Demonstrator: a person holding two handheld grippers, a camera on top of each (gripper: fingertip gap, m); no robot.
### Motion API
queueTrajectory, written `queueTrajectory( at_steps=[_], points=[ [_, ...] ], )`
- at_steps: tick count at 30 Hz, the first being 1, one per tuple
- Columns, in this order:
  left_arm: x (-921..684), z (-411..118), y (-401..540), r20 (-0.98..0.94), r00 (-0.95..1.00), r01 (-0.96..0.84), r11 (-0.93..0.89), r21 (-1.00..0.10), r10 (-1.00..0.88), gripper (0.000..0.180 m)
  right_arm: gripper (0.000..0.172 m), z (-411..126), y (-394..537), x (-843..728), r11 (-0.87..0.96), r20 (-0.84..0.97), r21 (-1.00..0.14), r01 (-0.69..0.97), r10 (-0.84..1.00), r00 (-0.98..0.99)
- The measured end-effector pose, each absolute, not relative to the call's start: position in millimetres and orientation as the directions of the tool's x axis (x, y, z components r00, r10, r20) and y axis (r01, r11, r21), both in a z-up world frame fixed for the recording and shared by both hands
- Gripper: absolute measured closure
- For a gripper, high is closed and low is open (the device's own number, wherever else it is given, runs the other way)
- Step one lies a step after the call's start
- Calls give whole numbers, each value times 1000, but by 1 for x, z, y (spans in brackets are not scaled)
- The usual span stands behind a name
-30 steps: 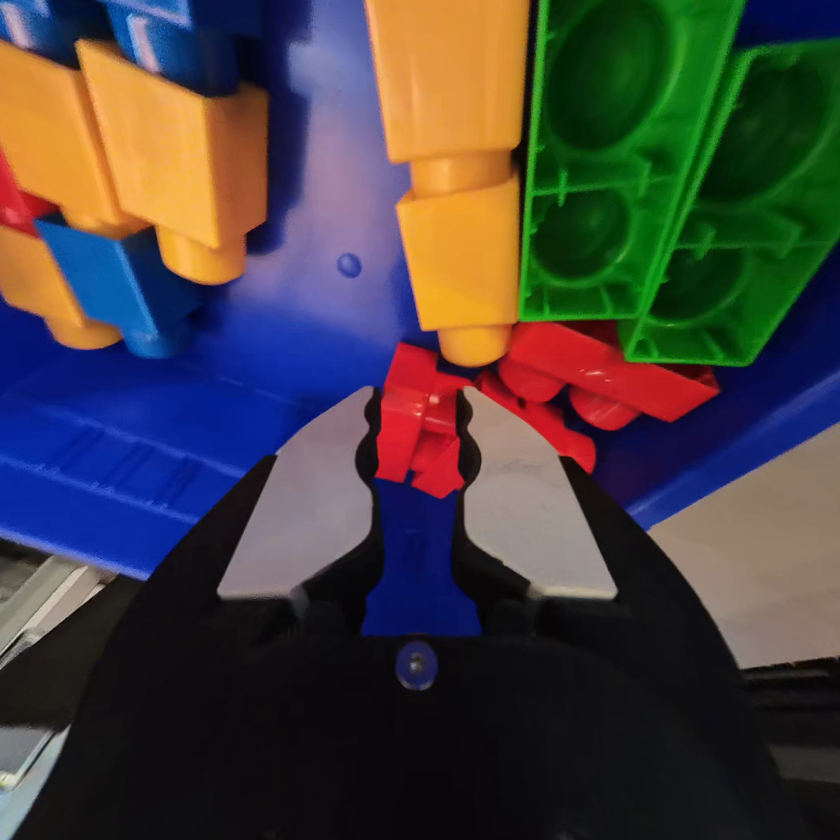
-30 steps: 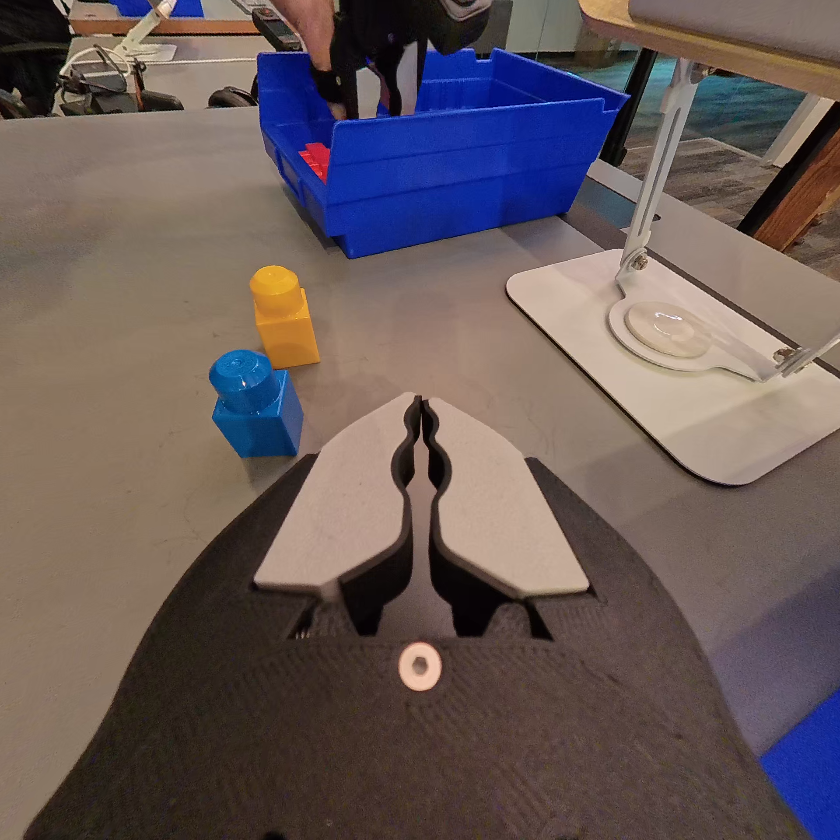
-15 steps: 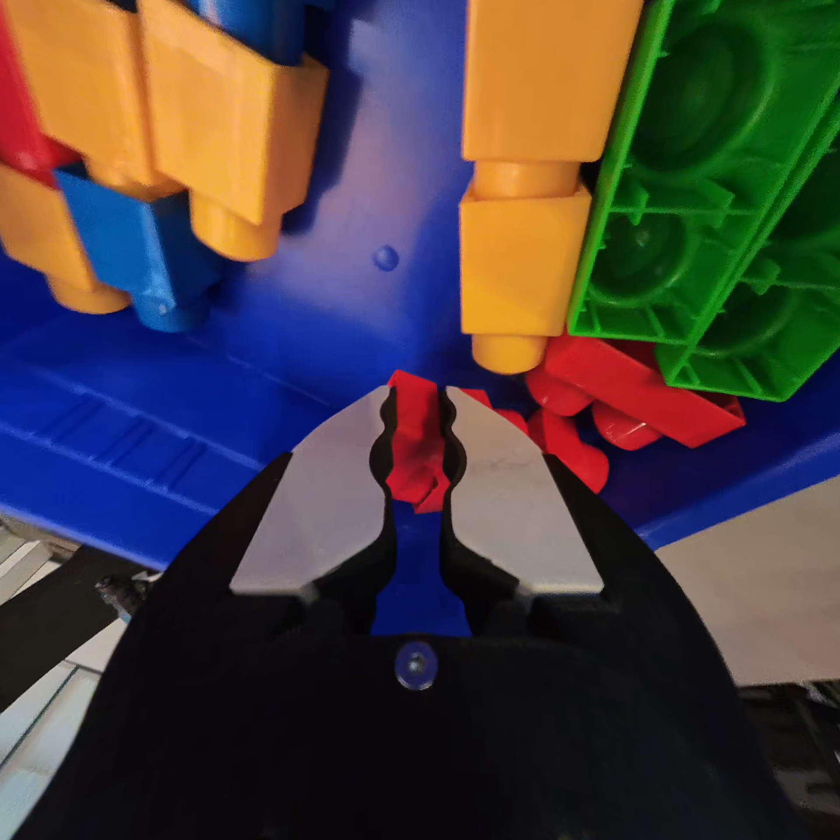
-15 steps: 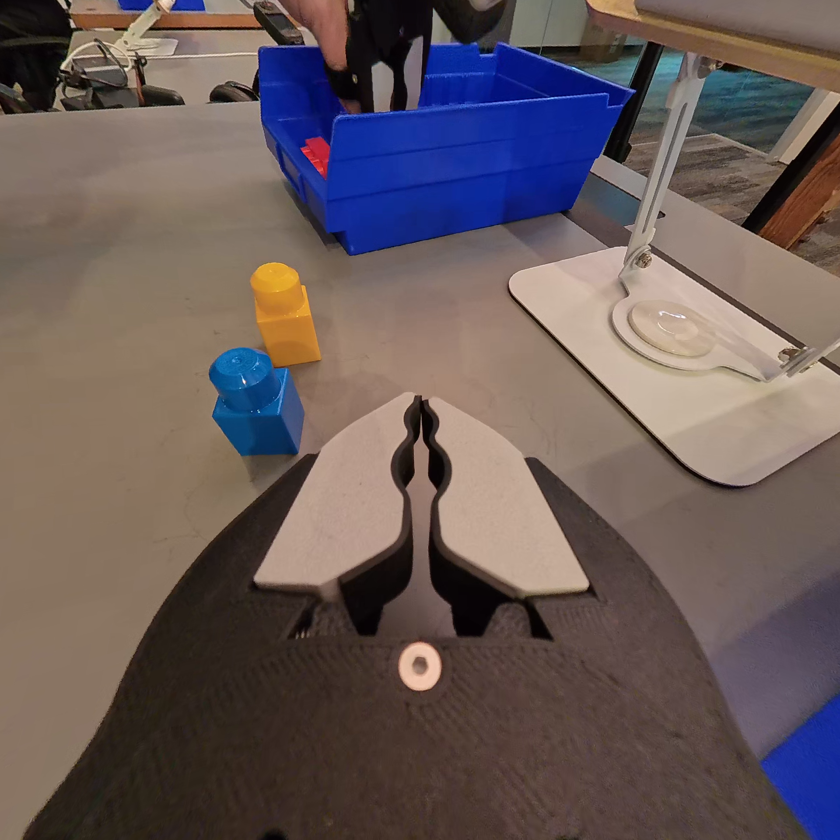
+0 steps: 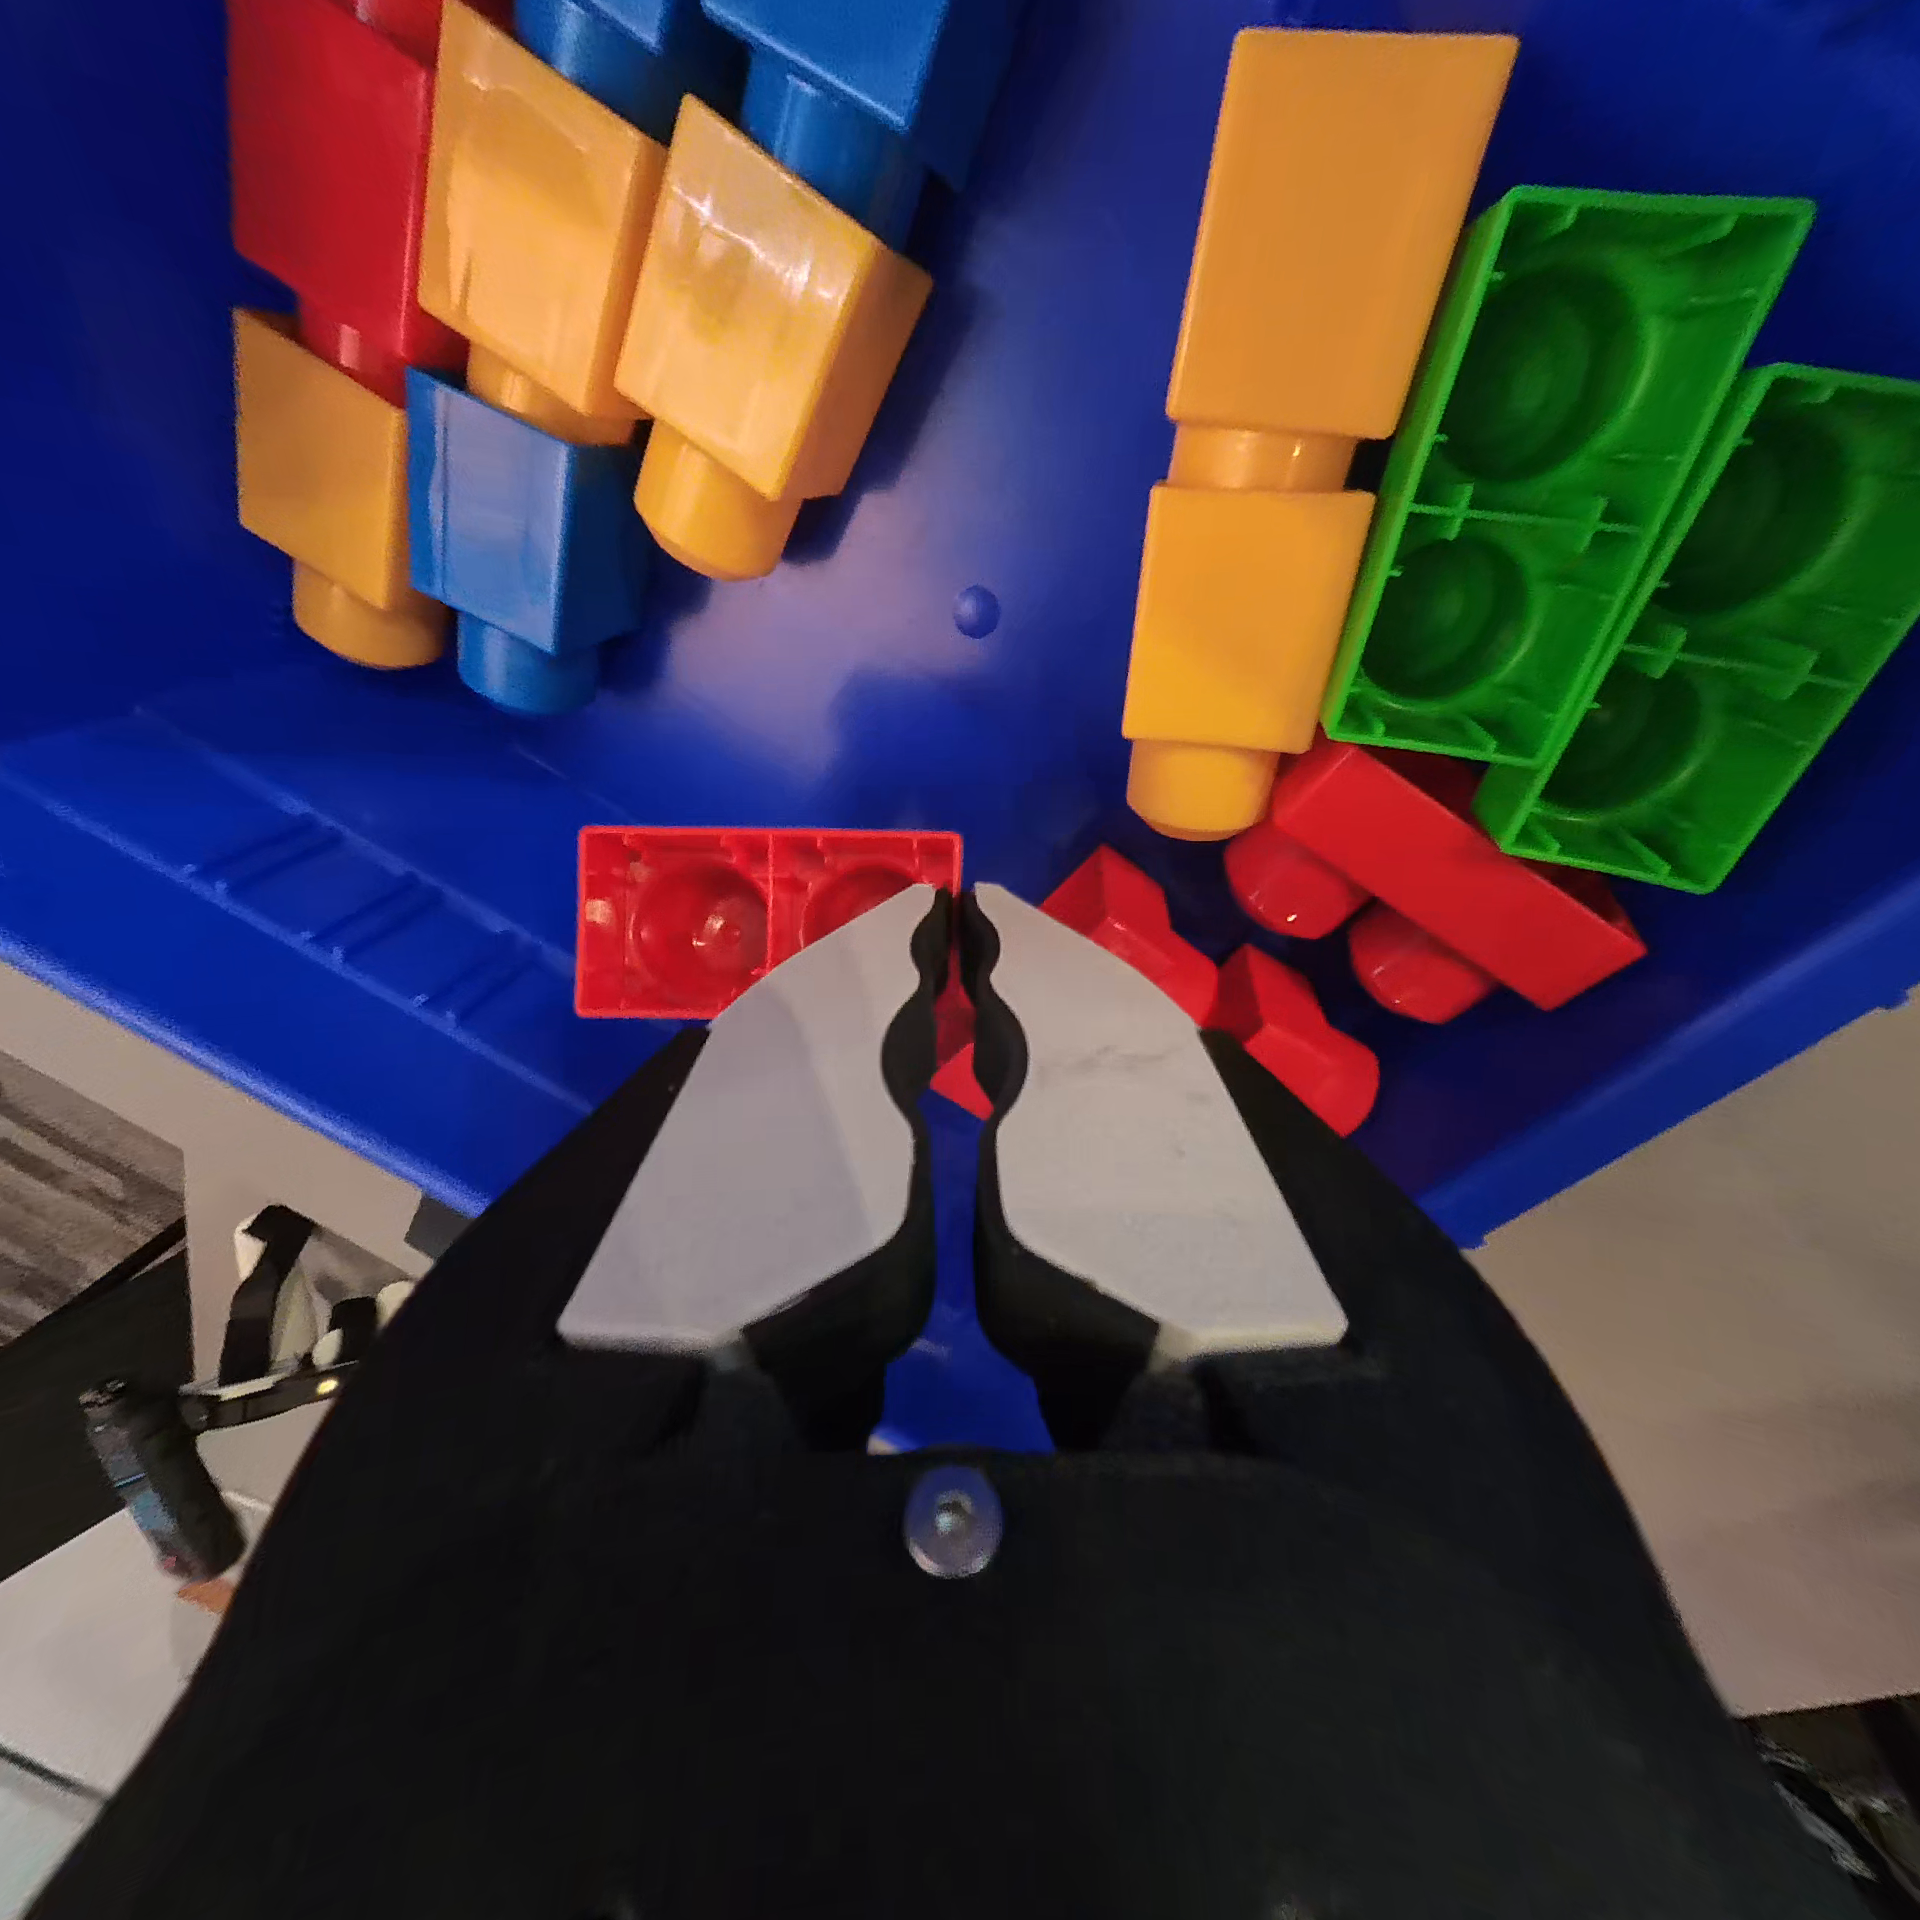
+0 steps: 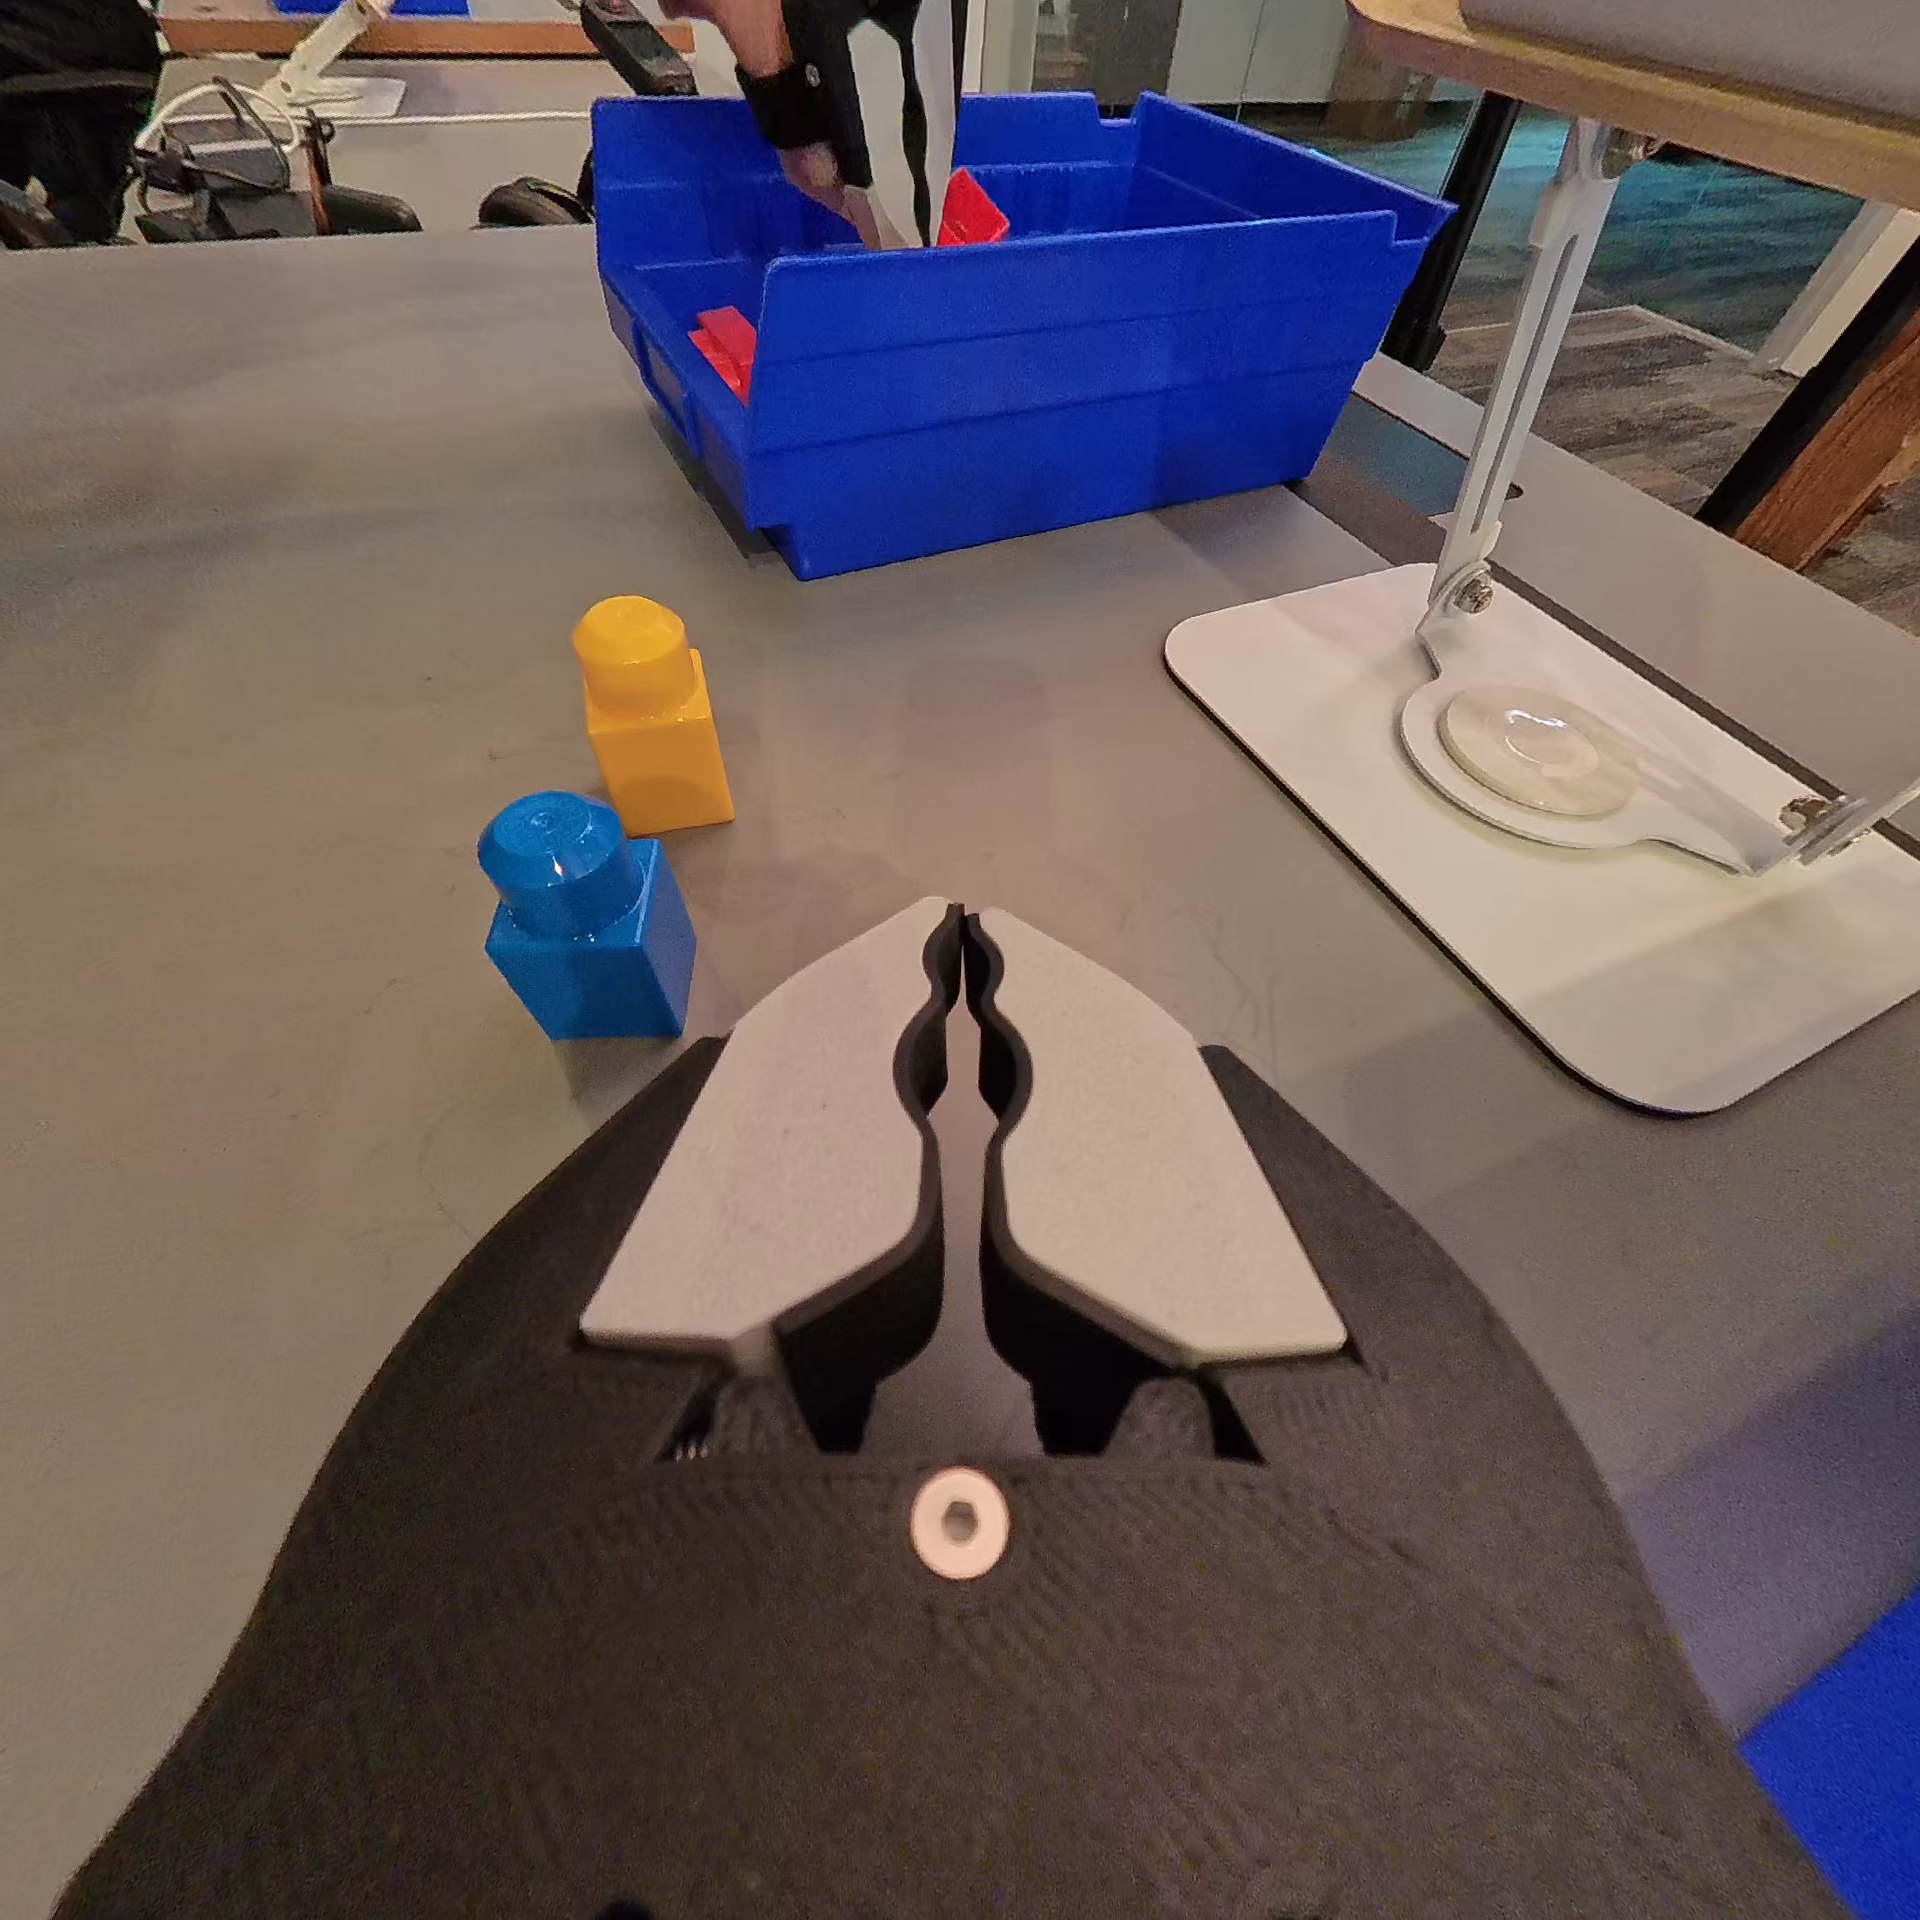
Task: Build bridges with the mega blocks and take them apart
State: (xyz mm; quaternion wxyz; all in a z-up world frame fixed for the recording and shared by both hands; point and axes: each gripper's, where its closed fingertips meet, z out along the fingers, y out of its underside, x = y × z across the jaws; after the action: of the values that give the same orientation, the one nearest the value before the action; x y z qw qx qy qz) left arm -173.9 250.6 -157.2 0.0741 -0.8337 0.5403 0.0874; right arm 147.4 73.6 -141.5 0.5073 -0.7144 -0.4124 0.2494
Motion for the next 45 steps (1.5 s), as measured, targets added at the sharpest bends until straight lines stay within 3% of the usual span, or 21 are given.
queueTrajectory(
  at_steps=[1, 5, 9, 13, 16, 20, 25, 30, 34, 38, 40, 41, 45],
  points=[
    [-174, -155, 252, -244, 394, -917, -399, -31, -886, 179, 172, -141, 73, 147, -146, 62, -930, 336, 843, 535],
    [-165, -140, 254, -263, 404, -915, -388, -113, -876, 179, 172, -141, 74, 148, -147, 59, -931, 334, 842, 536],
    [-125, -105, 234, -160, 440, -846, -349, -403, -883, 180, 172, -141, 74, 148, -147, 58, -932, 331, 841, 538],
    [-74, -50, 193, -83, 375, -659, -202, -725, -923, 180, 172, -138, 75, 149, -149, 45, -940, 308, 839, 543],
    [-45, -19, 156, -137, 329, -534, -64, -843, -934, 180, 171, -128, 73, 150, -168, -24, -960, 226, 848, 529],
    [3, 2, 96, -310, 226, -453, 182, -873, -923, 180, 162, -98, 59, 143, -257, -247, -966, -30, 883, 398],
    [55, -1, 37, -368, 119, -331, 312, -891, -922, 180, 146, -72, 42, 135, -373, -414, -902, -219, 892, 184],
    [97, -14, -7, -413, 10, -213, 401, -891, -911, 180, 123, -42, 22, 131, -520, -522, -780, -348, 847, -98],
    [119, -17, -30, -473, -45, -159, 473, -866, -880, 180, 104, -27, 0, 122, -617, -533, -702, -355, 787, -311],
    [132, -25, -40, -512, -98, -156, 521, -839, -854, 180, 105, -12, -20, 120, -654, -485, -668, -354, 744, -460],
    [136, -30, -46, -517, -120, -153, 531, -834, -847, 180, 122, -7, -27, 123, -666, -458, -655, -356, 726, -514],
    [138, -30, -48, -519, -121, -143, 532, -834, -846, 180, 133, -8, -26, 122, -666, -462, -655, -356, 727, -508],
    [136, -35, -43, -528, -87, -174, 535, -827, -845, 178, 135, -11, -24, 123, -615, -458, -702, -358, 775, -435]
  ],
)
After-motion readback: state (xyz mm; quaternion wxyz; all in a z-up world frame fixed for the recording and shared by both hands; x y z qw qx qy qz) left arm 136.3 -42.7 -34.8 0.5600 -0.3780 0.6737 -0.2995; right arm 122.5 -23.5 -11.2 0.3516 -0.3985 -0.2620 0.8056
